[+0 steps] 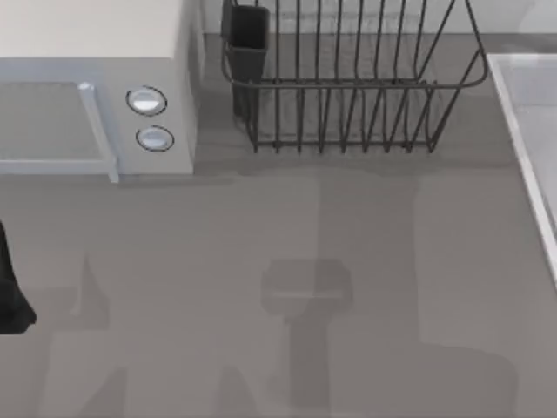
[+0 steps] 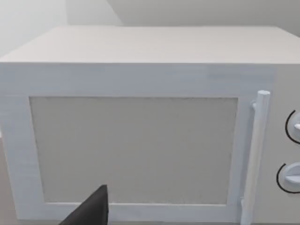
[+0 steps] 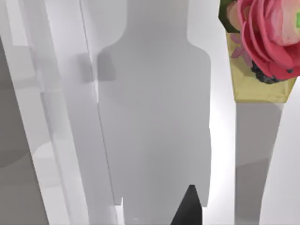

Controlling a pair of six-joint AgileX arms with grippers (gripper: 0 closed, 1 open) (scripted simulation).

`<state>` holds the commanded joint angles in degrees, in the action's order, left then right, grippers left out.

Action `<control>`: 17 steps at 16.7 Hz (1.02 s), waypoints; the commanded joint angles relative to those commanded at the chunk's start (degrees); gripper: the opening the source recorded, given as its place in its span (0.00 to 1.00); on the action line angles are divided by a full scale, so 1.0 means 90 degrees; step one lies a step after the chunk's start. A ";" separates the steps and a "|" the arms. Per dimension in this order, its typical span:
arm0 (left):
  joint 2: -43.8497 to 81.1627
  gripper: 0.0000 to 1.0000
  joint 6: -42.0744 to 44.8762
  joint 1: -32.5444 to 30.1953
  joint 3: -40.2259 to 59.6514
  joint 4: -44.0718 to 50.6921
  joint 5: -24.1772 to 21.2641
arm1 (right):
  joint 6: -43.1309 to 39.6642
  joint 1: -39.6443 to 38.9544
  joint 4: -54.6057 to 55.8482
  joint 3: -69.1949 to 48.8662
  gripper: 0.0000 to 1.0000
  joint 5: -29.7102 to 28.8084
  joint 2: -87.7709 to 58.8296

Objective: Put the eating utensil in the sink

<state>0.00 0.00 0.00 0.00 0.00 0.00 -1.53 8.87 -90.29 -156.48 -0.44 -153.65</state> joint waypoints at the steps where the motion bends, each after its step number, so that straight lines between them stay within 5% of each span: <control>1: 0.0000 1.00 0.0000 0.0000 0.0000 0.0000 0.0000 | -0.0002 -0.0007 0.0213 0.0351 0.00 0.0002 0.0104; 11: 0.0000 1.00 0.0000 0.0000 0.0000 0.0000 0.0000 | 0.0002 -0.0021 0.1298 0.1942 0.00 -0.0007 0.0574; 17: 0.0000 1.00 0.0000 0.0000 0.0000 0.0000 0.0000 | 0.0002 -0.0021 0.1298 0.1942 0.45 -0.0007 0.0574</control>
<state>0.00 0.00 0.00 0.00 0.00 0.00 -1.51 8.68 -78.61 -138.99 -0.50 -148.49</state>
